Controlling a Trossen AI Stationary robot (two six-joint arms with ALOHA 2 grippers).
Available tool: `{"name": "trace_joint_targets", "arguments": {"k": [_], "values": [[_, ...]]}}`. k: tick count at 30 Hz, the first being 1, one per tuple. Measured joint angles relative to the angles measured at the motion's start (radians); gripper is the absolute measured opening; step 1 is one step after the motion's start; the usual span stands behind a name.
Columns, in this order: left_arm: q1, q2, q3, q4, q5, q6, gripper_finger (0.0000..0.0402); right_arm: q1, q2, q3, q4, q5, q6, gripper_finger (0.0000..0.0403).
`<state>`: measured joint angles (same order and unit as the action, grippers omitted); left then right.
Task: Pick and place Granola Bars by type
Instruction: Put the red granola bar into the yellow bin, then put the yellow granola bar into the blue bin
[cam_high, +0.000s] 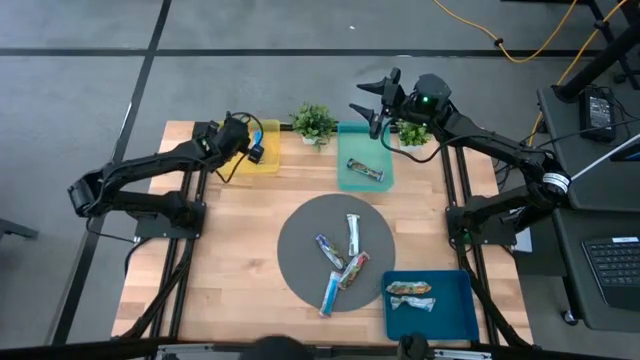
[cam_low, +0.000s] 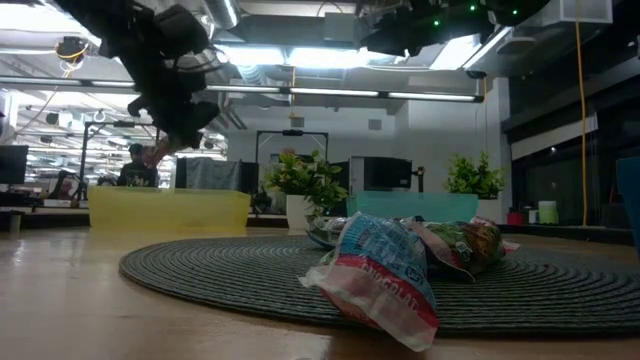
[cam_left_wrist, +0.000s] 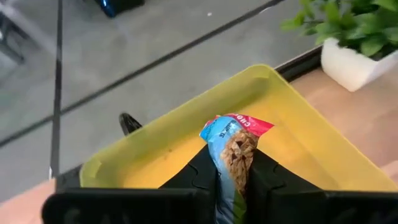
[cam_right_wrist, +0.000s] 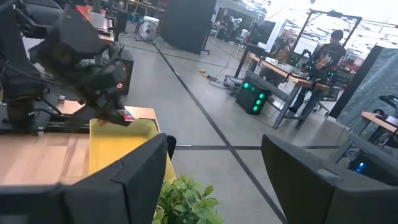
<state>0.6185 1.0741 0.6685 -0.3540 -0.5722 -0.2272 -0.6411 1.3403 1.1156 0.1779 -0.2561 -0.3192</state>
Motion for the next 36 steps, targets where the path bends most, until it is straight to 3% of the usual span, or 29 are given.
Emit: {"name": "trace_joint_targets", "arguments": {"k": [5,12,15,18,23,29,33,36], "values": [[0.053,0.040,0.000,0.006,0.075,0.029,0.0050,0.000,0.000,0.000,-0.012,-0.012,-0.012,0.0264],[0.065,0.058,0.000,0.013,0.074,0.243,0.0086,0.016,0.000,-0.036,-0.092,-0.113,-0.006,0.0264],[0.065,0.058,0.000,0.059,0.074,0.301,0.0117,0.039,0.000,-0.085,-0.097,-0.150,-0.116,0.0264],[0.064,0.058,0.000,0.068,0.060,0.293,0.0149,0.058,0.000,-0.133,-0.097,-0.159,-0.183,0.0264],[0.057,0.058,0.000,0.055,0.049,0.226,0.0191,0.070,0.000,-0.189,-0.118,-0.159,-0.128,0.0264],[-0.039,0.031,0.000,0.057,0.133,0.161,0.0204,0.129,0.000,-0.206,-0.322,-0.266,-0.136,0.0264],[-0.136,-0.015,0.024,0.089,0.183,0.136,0.0202,0.218,0.000,-0.207,-0.447,-0.391,-0.191,0.0264],[-0.218,-0.049,0.047,0.126,0.189,0.111,0.0202,0.300,-0.001,-0.207,-0.493,-0.405,-0.238,0.0264]]}}
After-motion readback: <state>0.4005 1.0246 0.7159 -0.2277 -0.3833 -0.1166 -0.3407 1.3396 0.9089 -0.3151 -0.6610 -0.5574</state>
